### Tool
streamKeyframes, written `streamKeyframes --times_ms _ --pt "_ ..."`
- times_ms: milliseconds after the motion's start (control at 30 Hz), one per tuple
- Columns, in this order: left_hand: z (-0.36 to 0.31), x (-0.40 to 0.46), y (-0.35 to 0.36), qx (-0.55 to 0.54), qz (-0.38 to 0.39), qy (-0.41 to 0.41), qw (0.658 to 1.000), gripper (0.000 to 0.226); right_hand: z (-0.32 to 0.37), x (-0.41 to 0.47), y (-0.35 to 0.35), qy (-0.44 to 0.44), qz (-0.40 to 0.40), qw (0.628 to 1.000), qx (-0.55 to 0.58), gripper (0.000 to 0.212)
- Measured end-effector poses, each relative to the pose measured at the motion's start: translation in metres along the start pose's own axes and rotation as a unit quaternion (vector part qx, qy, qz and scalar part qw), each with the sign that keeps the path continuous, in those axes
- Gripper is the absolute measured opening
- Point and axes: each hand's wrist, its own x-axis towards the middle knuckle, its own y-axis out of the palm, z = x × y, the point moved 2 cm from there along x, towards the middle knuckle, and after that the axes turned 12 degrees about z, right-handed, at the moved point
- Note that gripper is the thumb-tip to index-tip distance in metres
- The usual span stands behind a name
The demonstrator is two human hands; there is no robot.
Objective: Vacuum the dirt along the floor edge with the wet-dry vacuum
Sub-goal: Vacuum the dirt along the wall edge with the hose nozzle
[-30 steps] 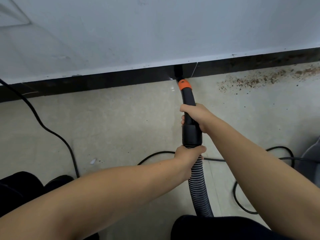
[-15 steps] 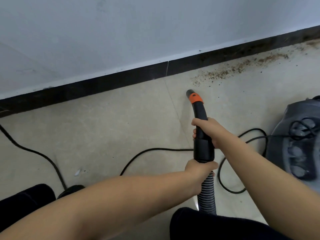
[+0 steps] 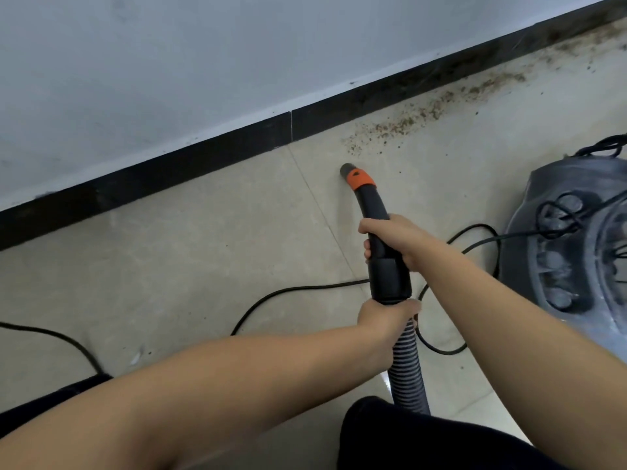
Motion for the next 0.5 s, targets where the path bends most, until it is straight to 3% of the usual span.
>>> streamKeyframes --times_ms 267,500 --pt "0.011 0.011 0.034 0.046 0.039 -0.019 0.998 0.014 -0.023 -0.019 -0.057 0.005 -0.095 0.994 0.057 0.013" --pt "-0.007 0.021 0.026 0.037 0.019 0.003 0.999 0.013 -0.004 -0.001 -0.052 -0.008 -0.069 0.996 0.056 0.014"
